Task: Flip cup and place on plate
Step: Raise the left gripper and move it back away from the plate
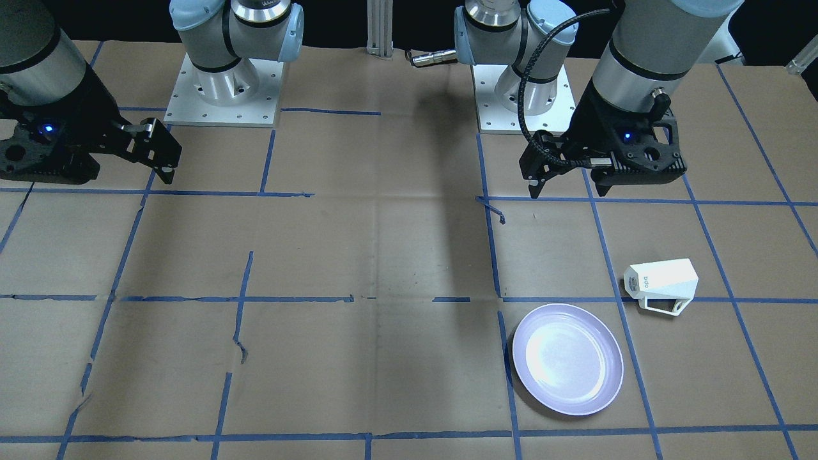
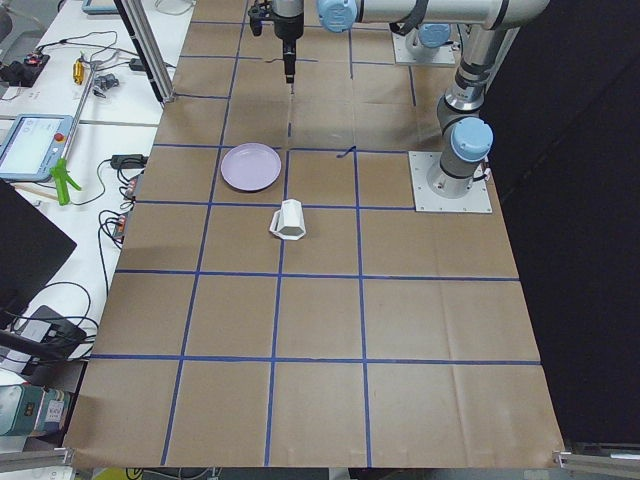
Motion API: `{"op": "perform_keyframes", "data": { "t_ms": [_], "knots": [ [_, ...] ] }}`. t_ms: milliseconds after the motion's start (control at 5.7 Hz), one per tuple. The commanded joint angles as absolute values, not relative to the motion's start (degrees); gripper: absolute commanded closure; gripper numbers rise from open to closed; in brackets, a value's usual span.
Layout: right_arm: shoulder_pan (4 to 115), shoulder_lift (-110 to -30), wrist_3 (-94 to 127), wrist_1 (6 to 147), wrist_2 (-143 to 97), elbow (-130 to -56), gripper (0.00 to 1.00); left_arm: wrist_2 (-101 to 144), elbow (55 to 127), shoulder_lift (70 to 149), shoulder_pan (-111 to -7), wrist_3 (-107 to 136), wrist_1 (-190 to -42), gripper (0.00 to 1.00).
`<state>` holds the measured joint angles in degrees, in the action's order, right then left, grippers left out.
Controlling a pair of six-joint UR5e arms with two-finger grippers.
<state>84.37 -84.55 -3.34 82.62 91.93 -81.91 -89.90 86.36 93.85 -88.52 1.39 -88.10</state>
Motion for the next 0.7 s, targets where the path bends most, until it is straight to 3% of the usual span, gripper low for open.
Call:
{"op": "perform_keyframes", "data": {
  "t_ms": [0, 526],
  "knots": [
    [84.38, -84.55, -3.34, 82.62, 91.93, -81.91, 0.00, -89.83, 86.40, 93.08, -86.50, -2.60, -87.98, 0.02],
    [84.38, -84.55, -3.34, 82.62, 91.93, -81.91, 0.00, -89.48, 84.22, 90.36, -74.06, -10.98, -92.60, 0.02]
  ]
}}
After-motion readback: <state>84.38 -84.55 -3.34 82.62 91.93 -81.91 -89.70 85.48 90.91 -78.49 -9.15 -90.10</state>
